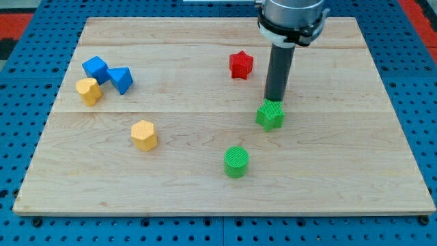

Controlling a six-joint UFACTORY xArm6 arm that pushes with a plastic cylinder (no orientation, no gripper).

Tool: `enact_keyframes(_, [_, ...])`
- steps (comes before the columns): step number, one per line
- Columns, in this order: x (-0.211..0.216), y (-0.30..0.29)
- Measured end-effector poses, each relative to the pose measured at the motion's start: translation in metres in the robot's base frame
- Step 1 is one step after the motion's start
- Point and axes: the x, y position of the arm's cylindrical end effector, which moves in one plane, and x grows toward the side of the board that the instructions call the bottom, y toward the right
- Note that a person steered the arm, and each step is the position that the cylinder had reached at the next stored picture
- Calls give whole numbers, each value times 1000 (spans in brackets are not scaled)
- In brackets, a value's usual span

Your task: Put the green star on the top of the green circle

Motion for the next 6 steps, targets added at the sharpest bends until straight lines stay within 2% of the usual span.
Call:
enact_keyframes(1, [9, 62])
enact_keyframes(2, [43, 63])
enact_keyframes(3, [48, 22])
enact_keyframes(5, [4, -35])
enact_keyframes(6, [4, 65])
